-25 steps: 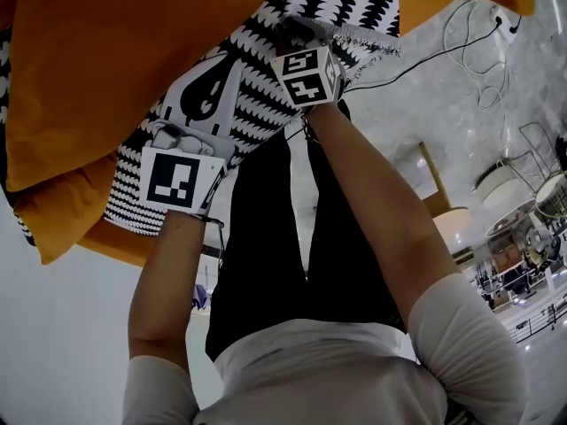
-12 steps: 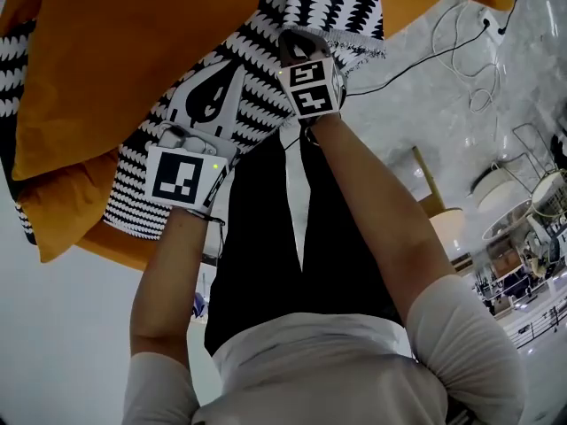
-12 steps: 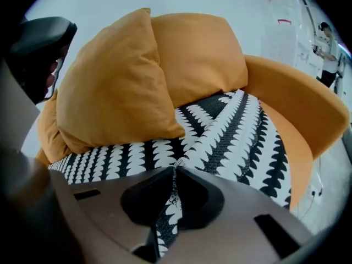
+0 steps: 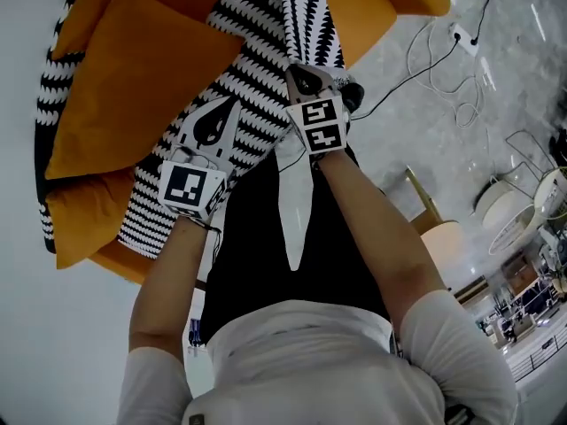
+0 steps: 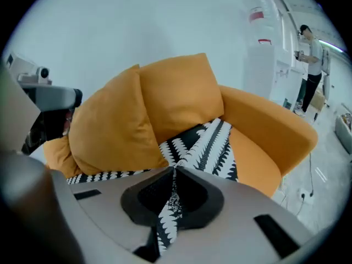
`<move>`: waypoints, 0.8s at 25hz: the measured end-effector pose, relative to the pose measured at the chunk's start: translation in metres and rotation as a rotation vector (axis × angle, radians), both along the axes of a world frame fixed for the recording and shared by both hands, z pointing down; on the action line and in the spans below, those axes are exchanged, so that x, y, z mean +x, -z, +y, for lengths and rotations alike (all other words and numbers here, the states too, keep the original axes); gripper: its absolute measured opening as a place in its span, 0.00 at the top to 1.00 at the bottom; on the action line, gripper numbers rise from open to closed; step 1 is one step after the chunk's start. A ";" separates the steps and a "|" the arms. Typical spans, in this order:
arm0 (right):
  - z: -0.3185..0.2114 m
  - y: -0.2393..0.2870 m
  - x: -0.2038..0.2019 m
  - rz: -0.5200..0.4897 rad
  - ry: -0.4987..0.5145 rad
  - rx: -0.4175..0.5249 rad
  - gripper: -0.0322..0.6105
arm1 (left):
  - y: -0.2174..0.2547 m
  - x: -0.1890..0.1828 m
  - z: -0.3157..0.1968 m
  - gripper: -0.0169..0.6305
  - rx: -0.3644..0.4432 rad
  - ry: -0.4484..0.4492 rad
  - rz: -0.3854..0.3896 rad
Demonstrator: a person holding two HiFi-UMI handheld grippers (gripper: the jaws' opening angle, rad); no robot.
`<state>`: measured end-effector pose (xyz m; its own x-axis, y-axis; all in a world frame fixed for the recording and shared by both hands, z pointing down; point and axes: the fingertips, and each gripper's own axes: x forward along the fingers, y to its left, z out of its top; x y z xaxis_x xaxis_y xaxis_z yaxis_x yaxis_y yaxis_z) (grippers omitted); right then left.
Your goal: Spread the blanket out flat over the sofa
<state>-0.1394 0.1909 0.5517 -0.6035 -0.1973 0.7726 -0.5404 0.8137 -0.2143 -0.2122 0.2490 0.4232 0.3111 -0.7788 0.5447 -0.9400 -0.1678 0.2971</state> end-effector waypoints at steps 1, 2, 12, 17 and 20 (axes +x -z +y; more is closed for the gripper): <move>-0.010 0.010 0.008 -0.022 -0.002 0.007 0.89 | 0.004 0.007 -0.009 0.96 0.000 -0.006 -0.008; -0.020 0.018 0.017 -0.040 -0.005 0.014 0.89 | 0.008 0.014 -0.020 0.96 0.001 -0.010 -0.015; -0.148 0.050 0.143 -0.123 -0.061 0.032 0.89 | 0.016 0.138 -0.155 0.96 0.014 -0.056 -0.019; -0.220 0.045 0.200 -0.137 -0.091 -0.009 0.90 | 0.023 0.197 -0.225 0.96 0.023 -0.073 -0.021; -0.250 0.028 0.227 -0.145 -0.151 -0.051 0.90 | 0.021 0.218 -0.258 0.96 0.033 -0.080 -0.015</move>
